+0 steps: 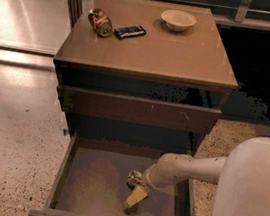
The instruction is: Pick 7up can from middle drawer and place on counter
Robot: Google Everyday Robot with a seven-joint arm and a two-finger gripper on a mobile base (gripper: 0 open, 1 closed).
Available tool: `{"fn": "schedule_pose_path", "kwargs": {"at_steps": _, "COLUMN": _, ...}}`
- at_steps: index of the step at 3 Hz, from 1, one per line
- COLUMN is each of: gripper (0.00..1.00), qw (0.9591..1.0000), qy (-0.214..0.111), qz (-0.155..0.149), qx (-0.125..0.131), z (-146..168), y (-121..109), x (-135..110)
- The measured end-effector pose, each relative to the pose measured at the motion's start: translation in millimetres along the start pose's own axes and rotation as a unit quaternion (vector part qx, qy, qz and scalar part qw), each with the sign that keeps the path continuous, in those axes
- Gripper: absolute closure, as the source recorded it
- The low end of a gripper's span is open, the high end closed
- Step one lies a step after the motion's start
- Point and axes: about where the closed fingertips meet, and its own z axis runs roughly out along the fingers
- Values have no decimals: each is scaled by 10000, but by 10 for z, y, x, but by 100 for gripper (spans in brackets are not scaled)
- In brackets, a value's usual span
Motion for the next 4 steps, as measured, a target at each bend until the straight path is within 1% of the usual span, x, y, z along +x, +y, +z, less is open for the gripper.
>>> {"fn": "schedule_pose_path", "kwargs": {"at_steps": 1, "gripper": 19, "qw": 10000, "qy": 0, "qz": 0, "qx": -1, "z": 1, "y": 0, "x": 0}}
{"fn": "schedule_pose_path", "kwargs": {"at_steps": 4, "gripper": 88, "qw": 10000, "qy": 0, "qz": -1, "qx": -1, "z": 1, "y": 1, "x": 0}}
